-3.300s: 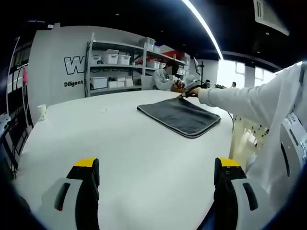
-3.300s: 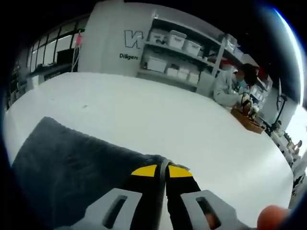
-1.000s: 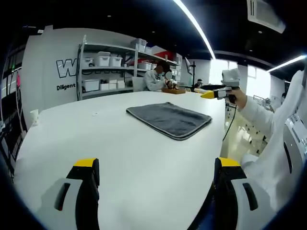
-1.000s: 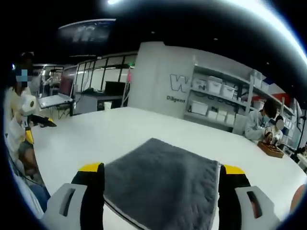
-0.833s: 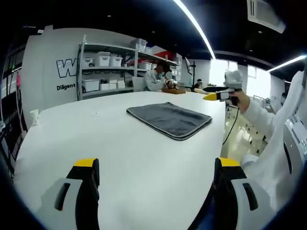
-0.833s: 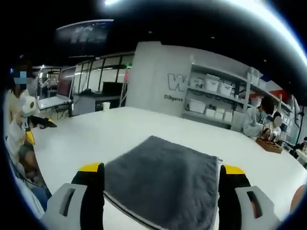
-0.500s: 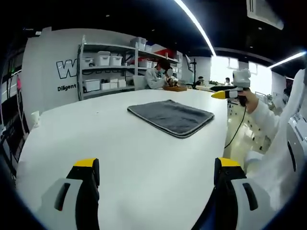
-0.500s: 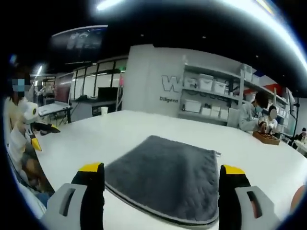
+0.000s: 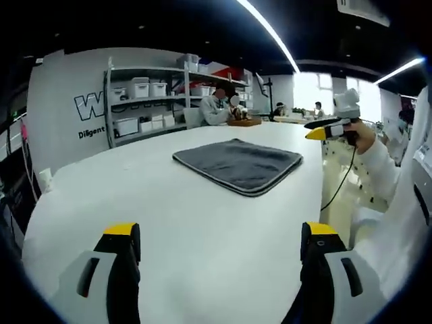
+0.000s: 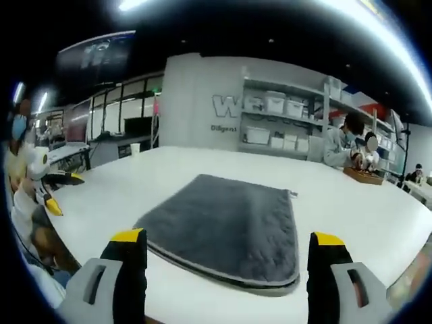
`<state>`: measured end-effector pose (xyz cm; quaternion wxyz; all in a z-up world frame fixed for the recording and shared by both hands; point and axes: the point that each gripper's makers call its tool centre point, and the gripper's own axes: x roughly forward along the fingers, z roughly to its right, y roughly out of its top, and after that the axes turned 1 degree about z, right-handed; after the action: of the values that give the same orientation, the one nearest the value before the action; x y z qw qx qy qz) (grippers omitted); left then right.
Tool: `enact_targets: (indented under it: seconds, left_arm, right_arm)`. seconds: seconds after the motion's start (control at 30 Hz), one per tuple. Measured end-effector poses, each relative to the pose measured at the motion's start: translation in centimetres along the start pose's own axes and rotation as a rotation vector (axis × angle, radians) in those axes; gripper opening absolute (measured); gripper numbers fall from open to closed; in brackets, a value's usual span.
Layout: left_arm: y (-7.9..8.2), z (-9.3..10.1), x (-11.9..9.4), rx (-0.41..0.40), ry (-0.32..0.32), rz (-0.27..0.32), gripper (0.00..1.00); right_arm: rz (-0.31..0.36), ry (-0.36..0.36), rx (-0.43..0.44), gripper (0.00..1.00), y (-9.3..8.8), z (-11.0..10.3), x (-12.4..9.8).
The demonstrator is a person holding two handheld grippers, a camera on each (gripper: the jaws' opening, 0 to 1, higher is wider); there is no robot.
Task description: Open the folded towel by lifting each exposed corner and separating the folded layers until the towel lies flat within the target outline without major curled edges
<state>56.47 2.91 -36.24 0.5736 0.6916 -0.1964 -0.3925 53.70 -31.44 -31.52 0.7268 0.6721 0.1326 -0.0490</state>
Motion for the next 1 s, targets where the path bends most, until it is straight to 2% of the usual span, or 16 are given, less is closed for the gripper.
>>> enact_targets:
  seconds: [0.1,0.23,0.27,0.33,0.4,0.47,0.6,0.77,0.83,0.9,1.0]
  left_arm:
    - [0.0,0.0,1.0,0.030,0.022,-0.005,0.95]
    - [0.2,-0.2,1.8,0.051,0.042,-0.035,0.95]
    - [0.3,-0.2,1.9,0.054,0.045,-0.038,0.96]
    - [0.5,0.0,2.2,0.080,0.044,-0.048,0.96]
    - [0.8,0.3,2.8,0.106,0.042,-0.057,0.96]
    - [1.0,0.7,3.6,0.140,0.029,-0.076,0.97]
    - [3.0,2.2,5.3,0.243,-0.005,-0.052,0.98]
    - [4.9,3.7,6.9,0.278,-0.053,-0.037,0.98]
    - [5.6,4.1,7.6,0.333,-0.062,-0.032,0.98]
    - [6.4,4.4,8.4,0.428,-0.060,-0.021,0.98]
    - [6.9,4.6,9.1,0.528,-0.050,-0.028,0.98]
  right_arm:
    - [0.017,0.004,0.022,0.99,0.1,0.0,0.0]
    - [0.002,-0.026,0.025,0.99,-0.4,0.9,0.1]
    - [-0.017,-0.009,0.018,0.99,-0.6,0.7,0.0]
    - [-0.015,0.014,0.026,0.99,-0.2,0.7,-0.3]
    - [0.020,0.017,0.060,0.99,0.7,0.9,-0.7]
    - [0.037,0.020,0.057,0.99,1.6,0.7,-1.1]
    - [0.075,0.026,0.048,0.99,2.8,0.4,-1.6]
    - [0.065,0.046,0.049,0.99,2.6,0.4,-1.8]
    - [0.067,0.053,0.039,0.99,2.8,0.3,-1.9]
    - [0.068,0.058,0.030,0.99,2.9,0.2,-2.0]
    - [0.078,0.081,0.035,0.99,3.1,-0.1,-2.1]
